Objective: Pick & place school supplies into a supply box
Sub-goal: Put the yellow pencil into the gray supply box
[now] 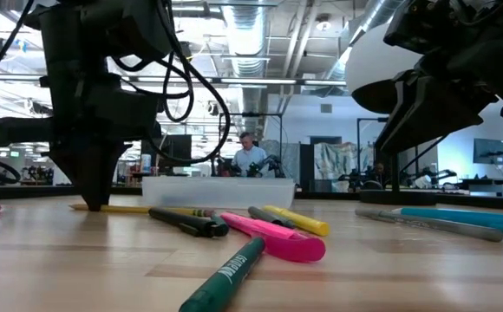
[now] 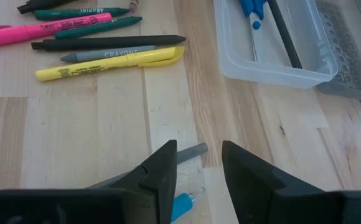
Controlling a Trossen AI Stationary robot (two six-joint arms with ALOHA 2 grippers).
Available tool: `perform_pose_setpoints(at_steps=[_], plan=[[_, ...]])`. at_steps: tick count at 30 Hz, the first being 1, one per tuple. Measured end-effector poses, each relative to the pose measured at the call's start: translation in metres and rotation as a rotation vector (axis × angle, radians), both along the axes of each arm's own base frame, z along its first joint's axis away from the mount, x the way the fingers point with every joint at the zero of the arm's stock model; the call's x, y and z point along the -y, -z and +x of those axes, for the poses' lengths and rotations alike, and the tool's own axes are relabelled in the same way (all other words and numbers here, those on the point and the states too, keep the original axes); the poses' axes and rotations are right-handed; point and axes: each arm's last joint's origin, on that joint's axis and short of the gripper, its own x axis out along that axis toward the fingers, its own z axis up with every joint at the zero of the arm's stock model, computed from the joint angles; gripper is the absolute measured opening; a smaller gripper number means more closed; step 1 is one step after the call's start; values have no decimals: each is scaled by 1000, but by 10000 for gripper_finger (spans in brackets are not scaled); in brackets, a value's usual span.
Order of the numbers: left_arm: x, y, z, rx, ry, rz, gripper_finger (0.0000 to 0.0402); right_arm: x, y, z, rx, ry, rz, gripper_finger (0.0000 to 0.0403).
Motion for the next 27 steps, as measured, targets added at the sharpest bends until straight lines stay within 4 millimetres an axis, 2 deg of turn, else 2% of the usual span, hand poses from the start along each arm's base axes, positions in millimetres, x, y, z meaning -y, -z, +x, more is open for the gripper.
perform_pose_setpoints(at_steps=[9, 15, 19, 23, 27], plan=[[6, -24, 10, 211, 33, -94, 3, 0, 0, 0, 0, 0, 0, 120], [5, -35, 8, 260, 31, -94, 2, 0, 0, 0, -4, 4, 6, 120], [4, -34, 9, 264, 44, -48, 1, 0, 0, -1, -5, 4, 5, 120], [5, -26, 21, 315, 119, -43, 1, 0, 0, 0, -4, 5, 6, 120], [3, -17, 33, 353, 162, -49, 19, 0, 0, -1, -2, 9, 11, 120]])
